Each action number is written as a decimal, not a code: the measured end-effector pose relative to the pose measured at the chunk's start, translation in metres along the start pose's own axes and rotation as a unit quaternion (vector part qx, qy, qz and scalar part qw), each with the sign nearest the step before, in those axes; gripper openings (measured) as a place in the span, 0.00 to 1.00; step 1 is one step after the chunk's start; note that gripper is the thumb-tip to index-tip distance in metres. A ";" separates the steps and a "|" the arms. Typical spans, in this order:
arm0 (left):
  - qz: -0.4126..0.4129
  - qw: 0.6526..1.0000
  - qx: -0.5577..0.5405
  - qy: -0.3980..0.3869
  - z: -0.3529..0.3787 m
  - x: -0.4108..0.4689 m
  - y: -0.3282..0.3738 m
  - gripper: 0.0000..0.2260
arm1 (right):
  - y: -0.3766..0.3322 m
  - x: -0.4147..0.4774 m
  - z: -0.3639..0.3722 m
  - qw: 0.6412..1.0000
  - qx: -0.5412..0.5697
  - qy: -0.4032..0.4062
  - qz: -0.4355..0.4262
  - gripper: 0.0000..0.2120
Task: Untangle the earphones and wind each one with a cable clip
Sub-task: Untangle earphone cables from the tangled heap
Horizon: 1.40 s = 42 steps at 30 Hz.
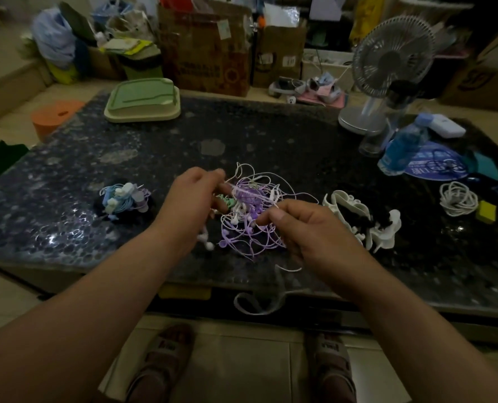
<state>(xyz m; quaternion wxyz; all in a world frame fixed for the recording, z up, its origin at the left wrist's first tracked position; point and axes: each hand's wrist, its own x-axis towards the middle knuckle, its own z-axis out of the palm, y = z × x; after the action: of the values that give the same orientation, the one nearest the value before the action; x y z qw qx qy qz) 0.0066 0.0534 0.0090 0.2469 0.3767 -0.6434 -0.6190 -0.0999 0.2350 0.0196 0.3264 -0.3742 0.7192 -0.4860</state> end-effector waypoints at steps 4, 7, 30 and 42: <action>0.100 0.991 0.083 -0.019 -0.003 -0.012 0.004 0.08 | -0.004 0.001 -0.003 0.999 -0.035 0.024 -0.026 0.12; 0.140 0.973 0.091 -0.162 0.005 -0.022 0.007 0.07 | -0.003 0.005 -0.001 0.998 -0.040 0.026 -0.045 0.11; 0.198 0.918 0.254 -0.231 0.000 -0.018 -0.012 0.07 | 0.013 0.006 -0.003 0.932 -0.345 0.073 -0.081 0.12; 0.242 0.911 0.263 -0.207 0.010 -0.019 -0.018 0.05 | 0.010 0.008 0.001 0.900 -0.424 0.059 -0.077 0.14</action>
<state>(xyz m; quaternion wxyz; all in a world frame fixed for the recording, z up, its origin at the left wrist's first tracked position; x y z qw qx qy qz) 0.0131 0.0751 -0.0069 0.1427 0.1247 -0.8907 -0.4132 -0.1051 0.2298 0.0093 0.0549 -0.5024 0.8440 -0.1797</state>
